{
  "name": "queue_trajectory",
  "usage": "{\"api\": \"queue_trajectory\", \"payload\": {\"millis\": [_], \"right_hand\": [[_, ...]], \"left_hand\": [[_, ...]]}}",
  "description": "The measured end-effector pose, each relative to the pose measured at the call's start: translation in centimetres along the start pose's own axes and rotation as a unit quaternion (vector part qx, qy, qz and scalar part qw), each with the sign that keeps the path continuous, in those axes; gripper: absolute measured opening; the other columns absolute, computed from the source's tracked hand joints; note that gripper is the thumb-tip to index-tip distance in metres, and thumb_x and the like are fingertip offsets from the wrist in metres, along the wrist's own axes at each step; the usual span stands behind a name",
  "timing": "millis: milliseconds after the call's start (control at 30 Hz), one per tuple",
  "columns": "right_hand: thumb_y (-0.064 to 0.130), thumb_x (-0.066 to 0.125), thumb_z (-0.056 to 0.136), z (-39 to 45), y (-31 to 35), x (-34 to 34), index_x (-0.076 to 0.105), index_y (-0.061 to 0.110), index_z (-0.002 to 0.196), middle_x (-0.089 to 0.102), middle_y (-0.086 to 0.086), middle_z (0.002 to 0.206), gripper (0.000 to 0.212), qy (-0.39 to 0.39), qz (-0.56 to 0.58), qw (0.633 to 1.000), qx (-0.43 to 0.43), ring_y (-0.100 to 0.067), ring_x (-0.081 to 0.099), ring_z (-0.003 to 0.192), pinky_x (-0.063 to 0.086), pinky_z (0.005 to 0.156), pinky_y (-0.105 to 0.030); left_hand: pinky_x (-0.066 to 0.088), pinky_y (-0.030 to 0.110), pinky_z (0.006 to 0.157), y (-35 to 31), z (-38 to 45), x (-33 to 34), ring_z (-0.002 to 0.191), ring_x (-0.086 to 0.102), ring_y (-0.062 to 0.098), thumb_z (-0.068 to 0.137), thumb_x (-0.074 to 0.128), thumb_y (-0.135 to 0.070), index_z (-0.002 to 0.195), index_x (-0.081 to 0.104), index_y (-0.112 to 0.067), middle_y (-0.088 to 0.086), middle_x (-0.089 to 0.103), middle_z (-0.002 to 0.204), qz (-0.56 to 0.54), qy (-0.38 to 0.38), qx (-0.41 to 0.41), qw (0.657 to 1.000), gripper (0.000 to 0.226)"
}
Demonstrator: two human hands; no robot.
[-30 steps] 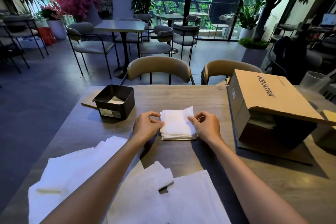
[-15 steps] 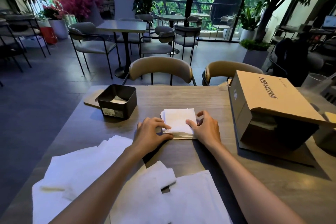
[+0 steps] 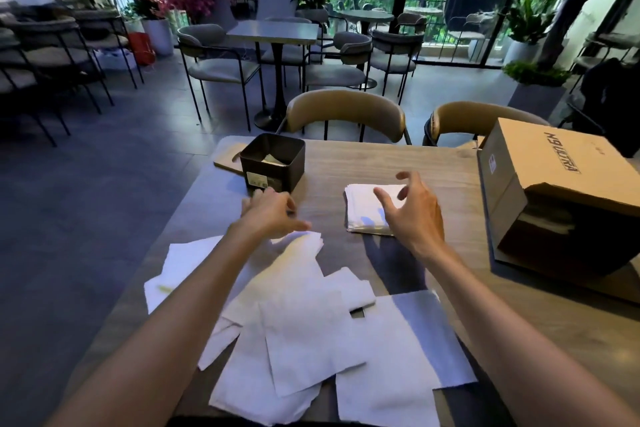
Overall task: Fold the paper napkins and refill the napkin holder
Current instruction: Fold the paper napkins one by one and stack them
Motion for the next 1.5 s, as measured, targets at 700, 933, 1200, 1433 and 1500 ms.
{"api": "queue_trajectory", "payload": {"millis": [700,933,1200,1433,1500], "right_hand": [[0.036,0.074,0.09,-6.4,10.1,6.3,0.068,0.015,0.1,0.069,0.001,0.098,0.024,0.223,0.129,0.961,-0.099,-0.015,0.062,0.086,0.047,0.067,-0.019],[0.029,0.075,0.09,-5.2,8.9,4.5,0.066,0.011,0.093,0.072,-0.005,0.095,0.02,0.179,0.299,0.937,0.037,-0.02,0.069,0.093,0.061,0.078,-0.033],[0.017,0.083,0.081,-3.0,7.4,1.2,0.059,0.012,0.119,0.077,-0.002,0.095,0.045,0.161,0.424,0.885,0.109,-0.014,0.075,0.085,0.06,0.073,-0.024],[0.033,0.076,0.088,-0.6,5.0,-1.2,0.068,0.029,0.108,0.074,0.009,0.099,0.022,0.195,0.358,0.91,0.074,-0.009,0.07,0.093,0.059,0.073,-0.024],[0.032,0.075,0.09,-0.3,4.2,-1.4,0.071,0.025,0.099,0.075,0.01,0.091,0.012,0.198,0.341,0.917,0.07,-0.005,0.069,0.085,0.058,0.07,-0.019]], "left_hand": [[0.042,0.016,0.065,2.5,-3.8,-3.3,0.091,0.058,0.002,0.084,0.074,-0.042,0.101,0.073,-0.041,-0.021,0.063,0.095,-0.36,-0.109,0.091,0.922,0.016],[0.052,0.011,0.067,1.3,-4.1,-4.7,0.095,0.065,-0.005,0.087,0.076,-0.029,0.118,0.07,-0.03,-0.02,0.072,0.101,-0.501,-0.119,0.134,0.847,0.032],[0.057,0.018,0.07,-0.8,-3.1,-4.6,0.092,0.068,0.009,0.086,0.077,-0.019,0.107,0.07,-0.023,-0.006,0.073,0.101,-0.549,-0.119,0.104,0.821,0.022],[0.052,0.018,0.073,-4.5,-1.2,-4.0,0.093,0.065,0.005,0.087,0.075,-0.023,0.118,0.07,-0.018,-0.009,0.069,0.101,-0.416,-0.002,0.151,0.897,0.031],[0.051,0.013,0.065,-5.6,-1.0,-3.6,0.083,0.066,-0.003,0.088,0.075,-0.021,0.113,0.069,-0.02,-0.009,0.069,0.098,-0.431,0.005,0.157,0.889,0.026]]}}
Point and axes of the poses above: each hand's wrist, its own z-axis towards the middle knuckle, its own x-axis out of the palm, y = z × x, the point moved 7 cm from there along z, towards the middle knuckle
